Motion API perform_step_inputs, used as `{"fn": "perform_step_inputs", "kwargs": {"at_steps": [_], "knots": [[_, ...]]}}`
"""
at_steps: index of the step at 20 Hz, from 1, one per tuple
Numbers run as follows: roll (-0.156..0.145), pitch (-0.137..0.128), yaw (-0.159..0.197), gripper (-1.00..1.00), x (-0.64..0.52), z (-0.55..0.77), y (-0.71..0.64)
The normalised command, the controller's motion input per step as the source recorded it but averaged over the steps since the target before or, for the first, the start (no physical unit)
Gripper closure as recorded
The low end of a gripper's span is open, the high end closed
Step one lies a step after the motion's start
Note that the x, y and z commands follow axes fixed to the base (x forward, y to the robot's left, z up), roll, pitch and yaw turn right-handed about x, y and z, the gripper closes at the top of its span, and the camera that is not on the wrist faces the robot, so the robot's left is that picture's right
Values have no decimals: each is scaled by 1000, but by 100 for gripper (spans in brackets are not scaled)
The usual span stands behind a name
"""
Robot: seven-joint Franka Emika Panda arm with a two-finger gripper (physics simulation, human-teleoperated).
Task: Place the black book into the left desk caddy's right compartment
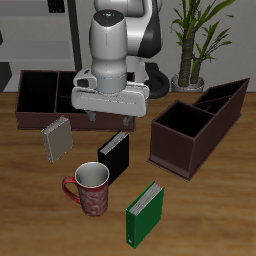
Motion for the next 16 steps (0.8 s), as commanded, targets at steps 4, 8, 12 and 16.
{"fn": "perform_step_inputs", "kwargs": {"at_steps": [4,8,12,16], "knots": [[-6,-43,-56,-100,86,-129,16],[-18,-12,-83,-100,62,-30,-56],[2,11,-19,-100,30,-103,12],[13,23,-5,-100,87,-233,67]]}}
